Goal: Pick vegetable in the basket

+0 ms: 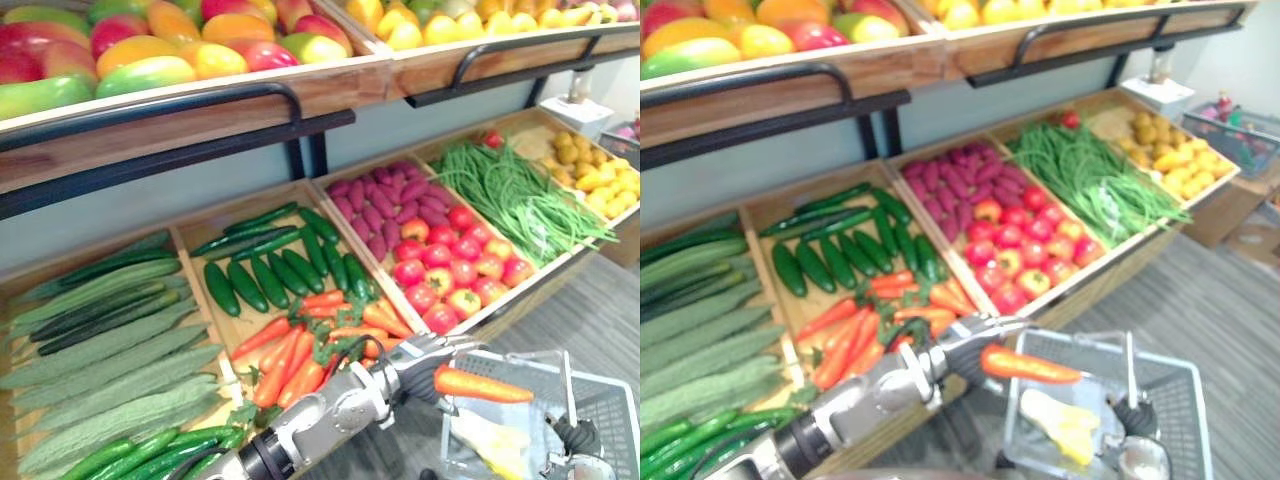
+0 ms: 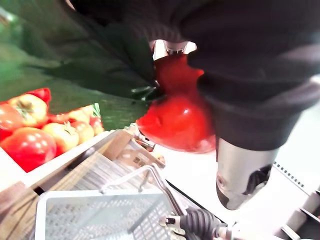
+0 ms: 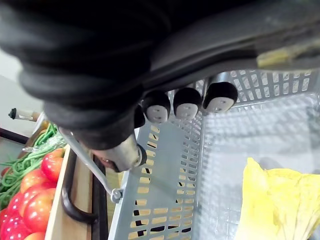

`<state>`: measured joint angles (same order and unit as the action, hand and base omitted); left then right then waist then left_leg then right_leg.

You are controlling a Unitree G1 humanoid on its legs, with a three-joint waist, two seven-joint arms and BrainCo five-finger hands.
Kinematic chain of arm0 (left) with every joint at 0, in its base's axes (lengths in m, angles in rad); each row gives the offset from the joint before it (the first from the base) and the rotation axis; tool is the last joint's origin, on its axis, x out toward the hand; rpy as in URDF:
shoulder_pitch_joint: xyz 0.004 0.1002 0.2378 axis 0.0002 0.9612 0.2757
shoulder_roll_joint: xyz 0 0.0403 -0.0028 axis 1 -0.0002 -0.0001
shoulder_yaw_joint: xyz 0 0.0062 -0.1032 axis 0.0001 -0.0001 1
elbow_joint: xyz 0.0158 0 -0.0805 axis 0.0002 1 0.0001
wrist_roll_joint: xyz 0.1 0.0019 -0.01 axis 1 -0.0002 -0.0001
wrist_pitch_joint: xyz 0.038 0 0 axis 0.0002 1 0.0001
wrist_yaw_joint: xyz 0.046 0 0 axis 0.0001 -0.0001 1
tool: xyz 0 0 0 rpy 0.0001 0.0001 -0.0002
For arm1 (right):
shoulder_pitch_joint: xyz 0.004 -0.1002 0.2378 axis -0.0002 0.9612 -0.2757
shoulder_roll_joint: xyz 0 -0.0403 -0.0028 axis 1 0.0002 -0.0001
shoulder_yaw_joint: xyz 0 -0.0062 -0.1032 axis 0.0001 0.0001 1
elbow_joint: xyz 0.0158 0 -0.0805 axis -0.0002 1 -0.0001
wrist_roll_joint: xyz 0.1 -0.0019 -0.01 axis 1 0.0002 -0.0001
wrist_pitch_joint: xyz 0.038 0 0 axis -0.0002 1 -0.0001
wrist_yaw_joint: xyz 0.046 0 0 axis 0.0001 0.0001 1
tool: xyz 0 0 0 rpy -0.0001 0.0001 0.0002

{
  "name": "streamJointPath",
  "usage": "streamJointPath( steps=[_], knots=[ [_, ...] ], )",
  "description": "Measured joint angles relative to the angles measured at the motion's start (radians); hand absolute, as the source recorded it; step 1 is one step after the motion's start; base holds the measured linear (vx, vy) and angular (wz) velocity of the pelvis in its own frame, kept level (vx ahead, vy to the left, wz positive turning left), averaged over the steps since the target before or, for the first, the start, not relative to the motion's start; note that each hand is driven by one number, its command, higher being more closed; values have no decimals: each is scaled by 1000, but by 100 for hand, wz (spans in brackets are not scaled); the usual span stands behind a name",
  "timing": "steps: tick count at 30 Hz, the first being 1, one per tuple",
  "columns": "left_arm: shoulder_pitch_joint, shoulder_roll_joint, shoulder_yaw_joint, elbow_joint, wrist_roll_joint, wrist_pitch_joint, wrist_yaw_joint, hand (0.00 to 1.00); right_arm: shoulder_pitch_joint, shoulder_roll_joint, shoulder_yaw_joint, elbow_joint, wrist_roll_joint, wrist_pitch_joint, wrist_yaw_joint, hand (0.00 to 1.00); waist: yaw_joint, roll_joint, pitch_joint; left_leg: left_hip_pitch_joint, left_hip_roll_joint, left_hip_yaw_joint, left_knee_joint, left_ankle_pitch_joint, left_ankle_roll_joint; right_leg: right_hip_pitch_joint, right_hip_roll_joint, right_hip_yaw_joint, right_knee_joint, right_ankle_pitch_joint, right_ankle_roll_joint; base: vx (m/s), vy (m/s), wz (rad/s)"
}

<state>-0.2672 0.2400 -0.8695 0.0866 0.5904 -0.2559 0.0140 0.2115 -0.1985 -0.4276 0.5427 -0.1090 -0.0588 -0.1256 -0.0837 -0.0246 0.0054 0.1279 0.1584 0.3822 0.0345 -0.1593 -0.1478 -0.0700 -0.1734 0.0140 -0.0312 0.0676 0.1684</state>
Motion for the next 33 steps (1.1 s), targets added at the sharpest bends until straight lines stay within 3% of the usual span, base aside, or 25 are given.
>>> streamJointPath(
  steps=[7, 11, 15, 26, 27, 33],
  knots=[
    [-57, -97, -94, 137, 2, -4, 1, 100, 9, 12, 24, -69, 0, 0, 0, 100, -24, 18, 22, 19, 3, 51, -7, -2, -3, -19, 15, 49, 0, 6, 1, 12, -3, -19],
    [-98, -152, -120, 226, 13, -3, 4, 100, 19, 33, 36, -86, 1, -3, -2, 100, -51, 18, 31, 25, 0, 76, -13, -5, -6, -34, 17, 74, 1, 10, 5, 8, 2, -21],
    [-130, -201, -153, 294, 22, -2, 10, 100, 47, 43, 45, -105, 12, -8, -4, 100, -56, 20, 41, 34, -1, 89, -13, -9, -6, -33, 17, 83, 1, 10, 6, 10, 3, -9],
    [-131, -271, -189, 422, 57, 7, 22, 100, 70, 64, 64, -136, 32, -18, -33, 100, -81, 16, 44, 40, -3, 97, -13, -13, -7, -33, 17, 93, 1, 11, 9, 2, -1, -1],
    [-131, -278, -189, 428, 61, 7, 22, 0, 72, 64, 65, -136, 33, -18, -37, 100, -82, 16, 44, 40, -4, 98, -13, -13, -7, -33, 16, 94, 1, 12, 9, 0, 0, 0],
    [-131, -293, -220, 482, 62, 19, 23, 0, 74, 64, 70, -136, 33, -18, -43, 100, -82, 15, 45, 40, -5, 96, -13, -13, -7, -33, 14, 93, 1, 12, 10, 0, 0, 0]
  ],
)
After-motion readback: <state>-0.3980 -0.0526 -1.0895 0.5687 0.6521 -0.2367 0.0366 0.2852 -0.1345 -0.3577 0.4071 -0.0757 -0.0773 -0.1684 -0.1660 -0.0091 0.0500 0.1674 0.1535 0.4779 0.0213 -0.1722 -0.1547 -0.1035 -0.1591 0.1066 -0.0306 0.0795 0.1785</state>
